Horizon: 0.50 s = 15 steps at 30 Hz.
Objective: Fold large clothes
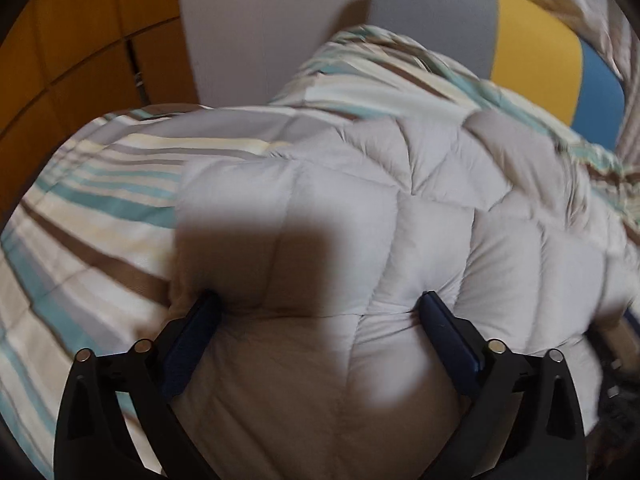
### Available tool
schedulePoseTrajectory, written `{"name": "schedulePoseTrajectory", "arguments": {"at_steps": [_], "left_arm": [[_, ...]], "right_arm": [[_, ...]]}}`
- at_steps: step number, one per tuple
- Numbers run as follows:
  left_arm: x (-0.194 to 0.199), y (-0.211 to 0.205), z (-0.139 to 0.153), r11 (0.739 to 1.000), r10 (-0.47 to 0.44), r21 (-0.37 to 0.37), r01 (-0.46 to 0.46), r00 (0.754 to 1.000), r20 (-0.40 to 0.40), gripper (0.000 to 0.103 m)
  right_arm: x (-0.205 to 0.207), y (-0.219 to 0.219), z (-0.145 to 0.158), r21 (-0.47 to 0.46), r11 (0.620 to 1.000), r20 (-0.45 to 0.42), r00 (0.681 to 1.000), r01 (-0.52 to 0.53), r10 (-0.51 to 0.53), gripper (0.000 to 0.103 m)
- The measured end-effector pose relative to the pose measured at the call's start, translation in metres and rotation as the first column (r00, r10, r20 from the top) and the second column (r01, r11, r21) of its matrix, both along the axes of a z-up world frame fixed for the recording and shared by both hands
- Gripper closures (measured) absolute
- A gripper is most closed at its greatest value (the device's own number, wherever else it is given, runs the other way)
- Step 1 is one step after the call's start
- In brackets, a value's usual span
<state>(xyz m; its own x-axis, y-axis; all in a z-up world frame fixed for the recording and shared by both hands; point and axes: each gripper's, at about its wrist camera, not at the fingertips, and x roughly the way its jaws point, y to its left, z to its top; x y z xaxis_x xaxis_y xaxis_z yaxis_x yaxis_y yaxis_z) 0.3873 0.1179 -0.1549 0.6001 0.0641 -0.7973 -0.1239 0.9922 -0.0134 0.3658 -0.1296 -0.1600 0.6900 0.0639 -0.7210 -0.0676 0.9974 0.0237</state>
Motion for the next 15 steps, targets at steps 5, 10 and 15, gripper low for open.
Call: {"name": "schedulePoseTrajectory", "arguments": {"at_steps": [5, 10, 15], "left_arm": [[0.006, 0.007, -0.008, 0.998, -0.016, -0.053, 0.016, 1.000, -0.005, 0.003], [0.005, 0.006, -0.008, 0.999, -0.017, -0.047, 0.017, 1.000, 0.009, 0.003], [-0.001, 0.005, 0.006, 0.999, -0.022, -0.042, 0.022, 1.000, -0.001, 0.003]], "right_arm": [[-0.001, 0.001, 0.000, -0.003, 1.000, -0.001, 1.000, 0.000, 0.000, 0.002], [-0.001, 0.002, 0.000, -0.003, 1.000, 0.001, 1.000, 0.000, 0.000, 0.002], [-0.001, 0.001, 0.001, 0.004, 1.000, -0.005, 1.000, -0.001, 0.001, 0.002]]}}
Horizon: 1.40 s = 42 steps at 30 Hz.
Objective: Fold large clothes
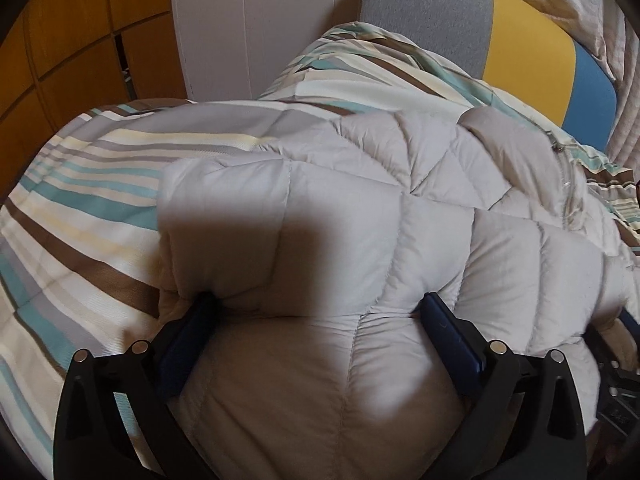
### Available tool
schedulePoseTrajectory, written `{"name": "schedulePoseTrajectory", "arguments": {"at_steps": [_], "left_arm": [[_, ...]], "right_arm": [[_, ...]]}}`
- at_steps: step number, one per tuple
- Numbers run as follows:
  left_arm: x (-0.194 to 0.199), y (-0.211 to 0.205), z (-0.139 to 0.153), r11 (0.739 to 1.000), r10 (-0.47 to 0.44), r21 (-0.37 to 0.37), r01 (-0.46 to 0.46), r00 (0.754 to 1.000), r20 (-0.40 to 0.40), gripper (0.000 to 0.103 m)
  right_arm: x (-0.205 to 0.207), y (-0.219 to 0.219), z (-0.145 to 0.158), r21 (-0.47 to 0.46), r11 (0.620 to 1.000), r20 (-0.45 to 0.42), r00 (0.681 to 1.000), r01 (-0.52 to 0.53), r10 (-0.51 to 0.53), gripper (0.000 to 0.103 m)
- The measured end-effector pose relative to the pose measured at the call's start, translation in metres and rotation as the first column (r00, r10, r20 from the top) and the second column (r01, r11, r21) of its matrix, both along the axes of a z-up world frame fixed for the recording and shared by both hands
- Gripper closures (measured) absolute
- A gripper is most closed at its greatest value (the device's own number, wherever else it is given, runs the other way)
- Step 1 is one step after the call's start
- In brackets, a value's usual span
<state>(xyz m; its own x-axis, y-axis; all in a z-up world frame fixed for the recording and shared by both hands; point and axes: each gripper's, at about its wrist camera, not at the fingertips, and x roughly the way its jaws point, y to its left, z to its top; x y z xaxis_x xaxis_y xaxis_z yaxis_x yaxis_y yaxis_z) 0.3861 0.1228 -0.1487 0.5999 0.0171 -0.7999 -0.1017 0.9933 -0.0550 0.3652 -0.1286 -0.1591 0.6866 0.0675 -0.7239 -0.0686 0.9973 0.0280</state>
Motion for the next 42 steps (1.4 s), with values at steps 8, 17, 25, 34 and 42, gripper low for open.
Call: {"name": "schedulePoseTrajectory", "arguments": {"at_steps": [8, 17, 25, 34, 42], "left_arm": [[-0.048, 0.046, 0.078, 0.992, 0.115, -0.077, -0.101, 0.971, 0.208, 0.003], [-0.152, 0.035, 0.054, 0.999, 0.000, -0.053, 0.008, 0.989, 0.150, 0.003], [-0.228, 0.026, 0.011, 1.000, -0.020, 0.007, 0.020, 0.999, 0.047, 0.003], [-0.293, 0.047, -0.007, 0.980, 0.101, -0.174, -0.091, 0.993, 0.052, 0.003], [-0.339, 0.030, -0.009, 0.984, 0.012, -0.176, 0.006, 0.995, 0.098, 0.003]], "right_arm": [[-0.003, -0.008, 0.017, 0.018, 1.000, -0.035, 0.999, -0.023, 0.023, 0.002], [-0.079, -0.056, 0.055, 0.122, 0.989, -0.063, 0.995, 0.081, -0.073, 0.002], [-0.176, -0.106, 0.061, 0.117, 0.986, -0.071, 0.991, 0.118, -0.110, 0.002], [-0.270, -0.162, 0.041, 0.145, 0.967, -0.086, 0.977, 0.208, -0.197, 0.002], [-0.334, -0.184, 0.016, 0.235, 0.951, -0.143, 0.975, 0.200, -0.170, 0.003]]}}
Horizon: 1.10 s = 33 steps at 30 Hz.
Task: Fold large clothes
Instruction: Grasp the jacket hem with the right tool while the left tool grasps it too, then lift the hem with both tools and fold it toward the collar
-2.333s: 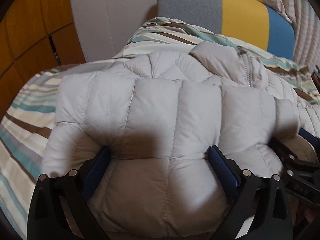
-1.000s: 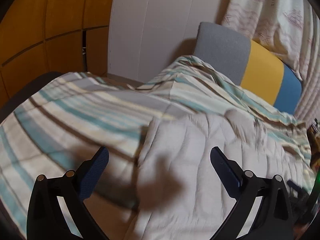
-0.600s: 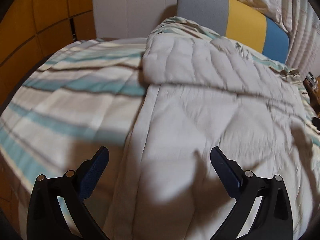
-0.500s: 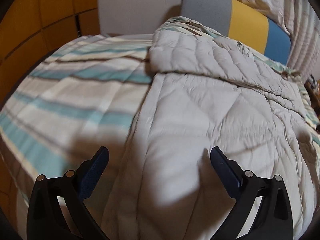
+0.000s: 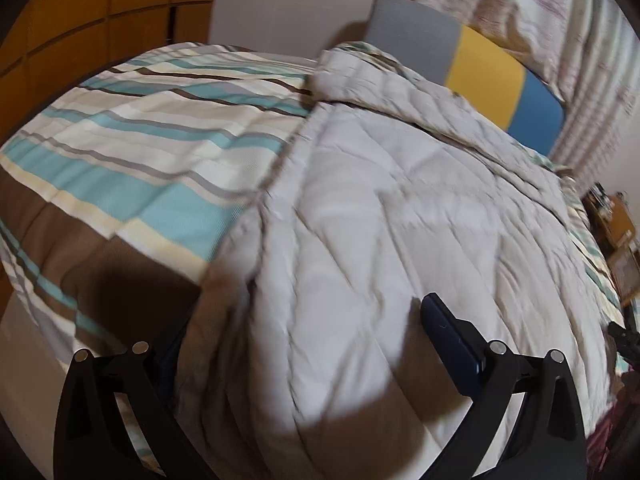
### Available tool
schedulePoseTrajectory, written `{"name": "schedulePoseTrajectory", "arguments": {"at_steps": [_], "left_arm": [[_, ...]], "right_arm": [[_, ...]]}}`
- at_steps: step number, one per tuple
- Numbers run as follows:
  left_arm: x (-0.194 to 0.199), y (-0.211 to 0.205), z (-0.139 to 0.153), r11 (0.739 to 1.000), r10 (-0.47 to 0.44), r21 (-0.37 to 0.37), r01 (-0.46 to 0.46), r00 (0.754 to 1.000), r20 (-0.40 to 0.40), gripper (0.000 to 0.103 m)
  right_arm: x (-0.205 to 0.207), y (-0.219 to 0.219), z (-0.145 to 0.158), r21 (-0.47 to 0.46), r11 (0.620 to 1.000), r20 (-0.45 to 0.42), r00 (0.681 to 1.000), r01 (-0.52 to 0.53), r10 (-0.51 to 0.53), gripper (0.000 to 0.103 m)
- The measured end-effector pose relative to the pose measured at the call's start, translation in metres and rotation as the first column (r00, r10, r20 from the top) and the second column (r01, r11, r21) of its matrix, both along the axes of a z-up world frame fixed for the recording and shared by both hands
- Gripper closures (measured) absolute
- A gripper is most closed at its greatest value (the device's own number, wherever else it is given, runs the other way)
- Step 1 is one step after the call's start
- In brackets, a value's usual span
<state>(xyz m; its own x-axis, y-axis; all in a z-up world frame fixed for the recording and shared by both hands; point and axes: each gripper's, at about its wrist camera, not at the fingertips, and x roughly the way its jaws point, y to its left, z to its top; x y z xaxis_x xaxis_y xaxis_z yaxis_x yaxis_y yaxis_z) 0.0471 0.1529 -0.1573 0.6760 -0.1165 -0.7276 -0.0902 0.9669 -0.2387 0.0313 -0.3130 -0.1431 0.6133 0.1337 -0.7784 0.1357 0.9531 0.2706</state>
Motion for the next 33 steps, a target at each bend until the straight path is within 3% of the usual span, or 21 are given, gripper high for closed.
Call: {"name": "schedulePoseTrajectory", "arguments": {"at_steps": [3, 5, 6, 7, 8, 11, 13, 16, 24, 29, 33], "left_arm": [[-0.013, -0.005, -0.001, 1.000, -0.017, 0.002, 0.017, 1.000, 0.016, 0.017], [-0.018, -0.008, -0.001, 1.000, -0.029, 0.002, 0.029, 0.999, 0.019, 0.032], [-0.018, -0.009, 0.000, 0.999, -0.036, -0.005, 0.036, 0.999, 0.019, 0.036], [-0.019, -0.012, 0.001, 0.999, -0.051, -0.016, 0.051, 0.998, 0.020, 0.048], [-0.019, -0.016, 0.003, 0.997, -0.070, -0.020, 0.071, 0.997, 0.018, 0.058], [-0.021, -0.025, 0.011, 0.995, -0.099, -0.007, 0.099, 0.995, 0.034, 0.075], [-0.021, -0.026, 0.021, 0.994, -0.101, -0.024, 0.102, 0.993, 0.068, 0.079], [-0.018, -0.024, 0.038, 0.994, -0.100, -0.040, 0.105, 0.989, 0.113, 0.082], [0.013, -0.028, 0.084, 0.988, -0.123, -0.070, 0.140, 0.971, 0.205, 0.083], [0.054, -0.025, 0.108, 0.986, -0.119, -0.081, 0.142, 0.963, 0.241, 0.083], [0.093, -0.018, 0.120, 0.983, -0.089, -0.140, 0.123, 0.970, 0.228, 0.083]], "right_arm": [[-0.016, 0.001, -0.012, 0.039, 0.999, -0.014, 1.000, -0.025, 0.026, 0.011], [-0.024, 0.006, -0.012, 0.035, 0.999, 0.012, 0.999, -0.033, 0.032, 0.018], [-0.025, 0.009, -0.012, 0.034, 0.998, 0.020, 0.999, -0.047, 0.047, 0.030], [-0.026, 0.013, -0.011, 0.036, 0.997, 0.027, 0.998, -0.061, 0.060, 0.044], [-0.026, 0.018, -0.011, 0.039, 0.996, 0.029, 0.996, -0.081, 0.080, 0.048], [-0.025, 0.028, -0.006, 0.026, 0.990, 0.047, 0.989, -0.138, 0.137, 0.067], [-0.024, 0.026, -0.002, 0.060, 0.989, 0.068, 0.989, -0.138, 0.134, 0.080], [-0.021, 0.013, 0.010, 0.168, 0.978, 0.130, 0.986, -0.123, 0.102, 0.086], [0.006, 0.010, 0.037, 0.249, 0.958, 0.224, 0.971, -0.144, 0.087, 0.087], [0.038, 0.002, 0.053, 0.280, 0.951, 0.265, 0.963, -0.134, 0.058, 0.087], [0.074, -0.009, 0.061, 0.327, 0.938, 0.266, 0.964, -0.111, 0.022, 0.087]]}}
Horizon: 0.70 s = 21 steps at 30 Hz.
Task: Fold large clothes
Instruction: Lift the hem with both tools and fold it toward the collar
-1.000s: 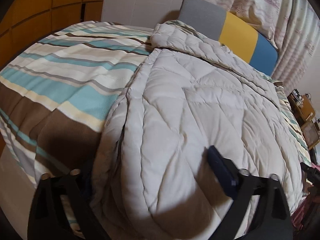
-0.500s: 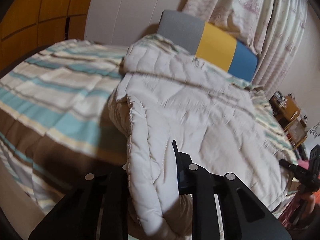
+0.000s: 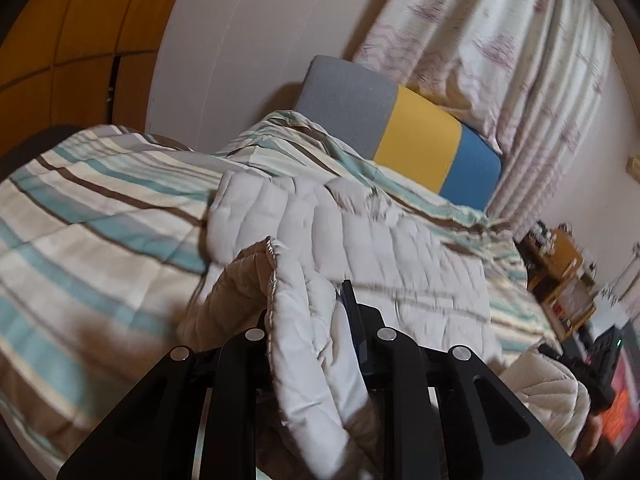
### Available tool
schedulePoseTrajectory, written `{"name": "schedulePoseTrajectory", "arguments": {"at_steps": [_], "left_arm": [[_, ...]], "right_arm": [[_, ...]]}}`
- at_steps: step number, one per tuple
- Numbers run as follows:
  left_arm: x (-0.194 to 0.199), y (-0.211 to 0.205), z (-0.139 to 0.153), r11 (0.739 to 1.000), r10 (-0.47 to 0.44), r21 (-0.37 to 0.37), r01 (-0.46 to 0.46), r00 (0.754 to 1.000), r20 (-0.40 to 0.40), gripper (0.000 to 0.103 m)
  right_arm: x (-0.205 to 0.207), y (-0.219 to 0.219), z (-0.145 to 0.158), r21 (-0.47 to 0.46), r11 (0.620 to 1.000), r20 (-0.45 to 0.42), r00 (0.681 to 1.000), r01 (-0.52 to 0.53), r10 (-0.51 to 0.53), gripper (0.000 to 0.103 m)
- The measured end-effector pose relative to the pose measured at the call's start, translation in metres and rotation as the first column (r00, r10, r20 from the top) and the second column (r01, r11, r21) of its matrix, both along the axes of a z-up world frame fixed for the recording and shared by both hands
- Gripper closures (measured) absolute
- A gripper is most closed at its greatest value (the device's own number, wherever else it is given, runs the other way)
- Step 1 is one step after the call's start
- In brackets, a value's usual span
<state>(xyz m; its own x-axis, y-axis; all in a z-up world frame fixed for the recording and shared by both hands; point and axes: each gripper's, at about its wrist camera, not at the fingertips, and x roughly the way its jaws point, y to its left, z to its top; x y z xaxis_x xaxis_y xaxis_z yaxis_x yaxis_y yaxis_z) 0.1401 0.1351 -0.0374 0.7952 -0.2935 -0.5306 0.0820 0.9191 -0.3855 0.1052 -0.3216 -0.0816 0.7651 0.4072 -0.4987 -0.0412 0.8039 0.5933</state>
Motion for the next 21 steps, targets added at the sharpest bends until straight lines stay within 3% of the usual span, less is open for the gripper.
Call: {"name": "schedulePoseTrajectory", "arguments": {"at_steps": [5, 11, 16, 21], "left_arm": [[0.063, 0.003, -0.004, 0.999, 0.021, -0.042, -0.023, 0.998, -0.062, 0.083], [0.122, -0.009, -0.017, 1.000, 0.019, 0.023, -0.016, 0.992, -0.126, 0.083], [0.145, -0.013, -0.031, 0.999, 0.021, 0.051, -0.014, 0.989, -0.145, 0.083], [0.153, -0.006, -0.043, 1.000, 0.024, 0.005, -0.024, 0.987, -0.157, 0.078]], "right_arm": [[0.059, -0.011, -0.001, 0.053, 0.998, -0.031, 0.999, 0.032, -0.030, 0.087], [0.114, -0.012, -0.018, 0.050, 0.998, -0.079, 0.996, 0.045, -0.041, 0.087], [0.141, -0.021, -0.046, 0.122, 0.990, -0.132, 0.989, 0.078, -0.061, 0.085], [0.147, -0.023, -0.054, 0.125, 0.989, -0.129, 0.989, 0.085, -0.068, 0.081]]}}
